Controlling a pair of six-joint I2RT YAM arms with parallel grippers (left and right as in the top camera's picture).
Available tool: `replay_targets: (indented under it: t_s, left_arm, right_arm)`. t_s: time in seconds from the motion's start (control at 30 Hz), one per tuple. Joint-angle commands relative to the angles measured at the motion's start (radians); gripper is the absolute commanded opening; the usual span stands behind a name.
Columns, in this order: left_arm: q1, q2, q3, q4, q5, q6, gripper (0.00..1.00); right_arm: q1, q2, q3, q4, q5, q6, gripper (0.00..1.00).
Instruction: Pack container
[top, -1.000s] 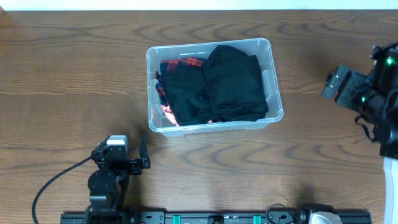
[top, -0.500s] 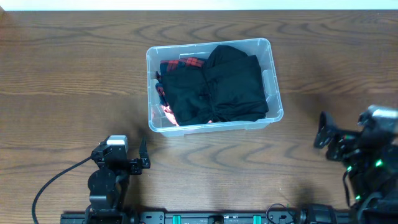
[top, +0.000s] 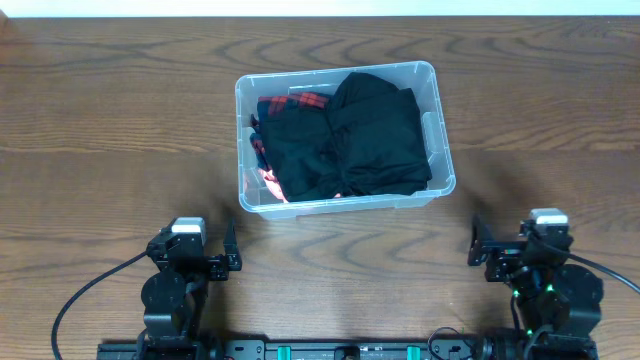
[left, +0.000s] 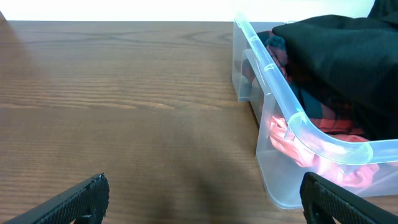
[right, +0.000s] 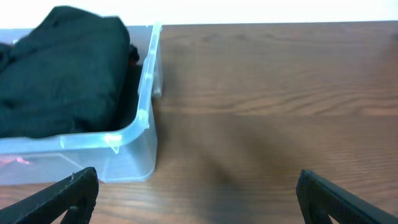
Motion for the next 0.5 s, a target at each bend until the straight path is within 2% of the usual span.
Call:
replay_targets:
  t_s: [0.0,0.47]
  left_arm:
    - [-0.003,-0.006,-0.021,-0.003,0.010,0.003,0.98]
    - [-0.003,-0.006,-0.021,-0.003,0.010,0.003,0.98]
  right_arm:
    - [-0.003,-0.029,-0.058,0.028,-0.036,-0.021,0.99]
    - [-0.003,-0.038,-0.259,0.220,-0.081,-0.021,0.99]
